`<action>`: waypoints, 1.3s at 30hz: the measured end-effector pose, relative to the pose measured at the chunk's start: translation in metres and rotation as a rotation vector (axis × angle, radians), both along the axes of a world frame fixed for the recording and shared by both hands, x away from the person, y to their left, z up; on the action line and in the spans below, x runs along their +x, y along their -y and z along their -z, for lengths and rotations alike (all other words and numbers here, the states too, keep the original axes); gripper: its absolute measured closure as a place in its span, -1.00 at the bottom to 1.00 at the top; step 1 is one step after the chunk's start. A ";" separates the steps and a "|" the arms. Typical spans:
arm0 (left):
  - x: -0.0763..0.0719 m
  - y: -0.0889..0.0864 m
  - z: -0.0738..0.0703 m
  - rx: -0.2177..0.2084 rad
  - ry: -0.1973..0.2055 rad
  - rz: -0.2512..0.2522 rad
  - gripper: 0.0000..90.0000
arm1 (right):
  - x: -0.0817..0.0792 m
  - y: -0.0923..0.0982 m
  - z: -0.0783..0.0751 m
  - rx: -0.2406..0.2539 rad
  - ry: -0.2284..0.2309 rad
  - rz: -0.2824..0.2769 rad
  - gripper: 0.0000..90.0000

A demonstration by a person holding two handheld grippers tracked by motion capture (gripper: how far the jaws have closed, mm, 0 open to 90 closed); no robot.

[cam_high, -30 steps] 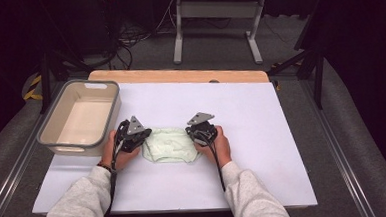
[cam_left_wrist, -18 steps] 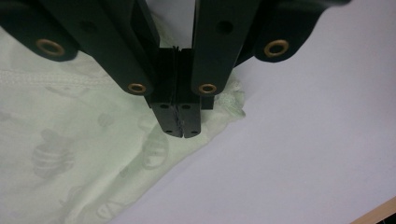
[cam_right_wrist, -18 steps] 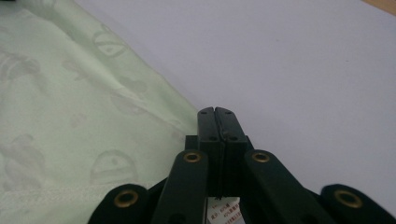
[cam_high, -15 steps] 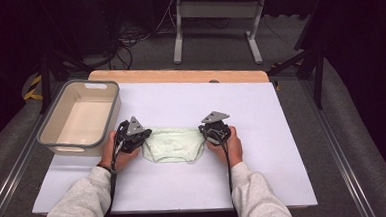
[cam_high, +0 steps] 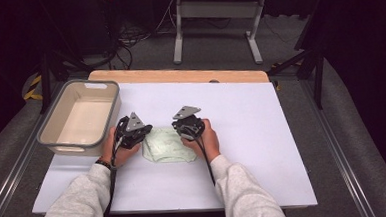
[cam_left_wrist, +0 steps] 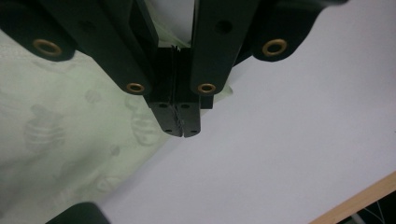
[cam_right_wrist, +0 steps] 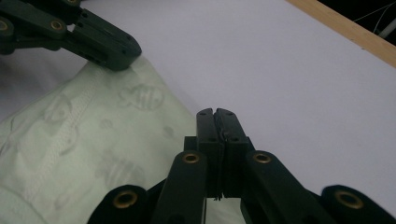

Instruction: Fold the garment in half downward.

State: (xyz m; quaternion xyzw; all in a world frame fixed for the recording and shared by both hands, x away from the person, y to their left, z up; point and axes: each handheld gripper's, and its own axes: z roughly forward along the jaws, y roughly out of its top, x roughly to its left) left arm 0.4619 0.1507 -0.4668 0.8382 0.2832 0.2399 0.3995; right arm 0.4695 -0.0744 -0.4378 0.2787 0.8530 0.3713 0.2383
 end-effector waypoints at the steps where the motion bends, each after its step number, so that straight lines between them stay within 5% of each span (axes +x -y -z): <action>1: 0.000 0.000 0.000 -0.001 -0.005 -0.001 1.00 | 0.002 -0.007 0.002 -0.009 -0.006 -0.005 1.00; 7: 0.001 -0.001 0.002 -0.016 -0.021 -0.015 1.00 | 0.008 -0.033 0.014 -0.070 -0.030 -0.021 1.00; 13: 0.001 -0.002 0.003 -0.026 -0.026 -0.034 1.00 | 0.009 -0.031 0.019 -0.119 -0.049 0.005 1.00; 19: 0.000 -0.002 0.003 -0.027 -0.026 -0.042 1.00 | 0.007 -0.005 0.019 -0.124 -0.042 0.055 1.00; 31: -0.001 0.000 0.004 -0.012 -0.021 -0.038 1.00 | 0.002 0.069 0.021 -0.056 -0.027 0.166 1.00; 35: -0.002 0.000 0.004 -0.002 -0.017 -0.039 1.00 | 0.000 0.081 0.020 -0.019 -0.024 0.181 1.00; 39: -0.002 0.001 0.004 0.000 -0.019 -0.036 1.00 | -0.002 0.085 0.021 -0.044 -0.003 0.201 1.00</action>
